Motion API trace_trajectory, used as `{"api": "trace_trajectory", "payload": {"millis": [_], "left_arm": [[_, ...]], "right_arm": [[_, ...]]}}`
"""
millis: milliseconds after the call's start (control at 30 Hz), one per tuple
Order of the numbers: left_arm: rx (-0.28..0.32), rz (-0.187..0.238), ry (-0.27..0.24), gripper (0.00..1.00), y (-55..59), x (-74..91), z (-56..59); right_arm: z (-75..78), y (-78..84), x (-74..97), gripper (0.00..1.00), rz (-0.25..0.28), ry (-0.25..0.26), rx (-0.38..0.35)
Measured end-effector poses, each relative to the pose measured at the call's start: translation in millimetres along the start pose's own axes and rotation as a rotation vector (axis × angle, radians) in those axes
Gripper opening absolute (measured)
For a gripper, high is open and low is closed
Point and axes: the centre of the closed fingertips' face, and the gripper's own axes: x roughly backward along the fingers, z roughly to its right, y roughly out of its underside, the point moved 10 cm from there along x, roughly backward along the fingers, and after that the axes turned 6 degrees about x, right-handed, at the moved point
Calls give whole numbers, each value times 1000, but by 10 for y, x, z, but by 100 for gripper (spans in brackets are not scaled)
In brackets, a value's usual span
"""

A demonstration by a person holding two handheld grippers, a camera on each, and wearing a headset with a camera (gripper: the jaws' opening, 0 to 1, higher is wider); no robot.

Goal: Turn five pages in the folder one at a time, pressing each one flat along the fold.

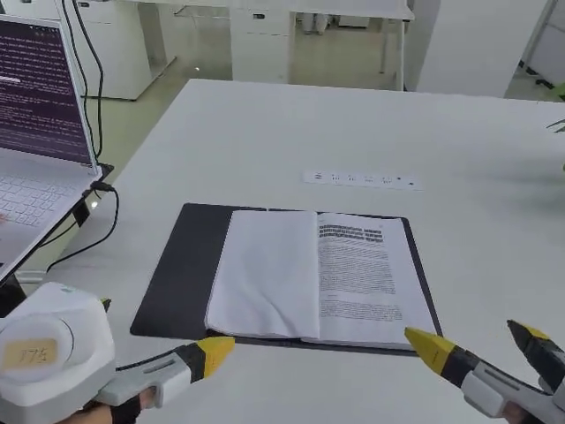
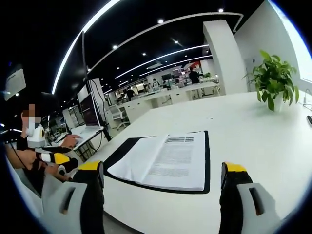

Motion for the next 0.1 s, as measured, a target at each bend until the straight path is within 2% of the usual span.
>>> {"api": "trace_trajectory", "payload": {"millis": [100], "left_arm": [[0, 6, -5, 99, -15, 29, -8]], "right_arm": [[2, -16, 4, 100, 4, 5, 28]]}}
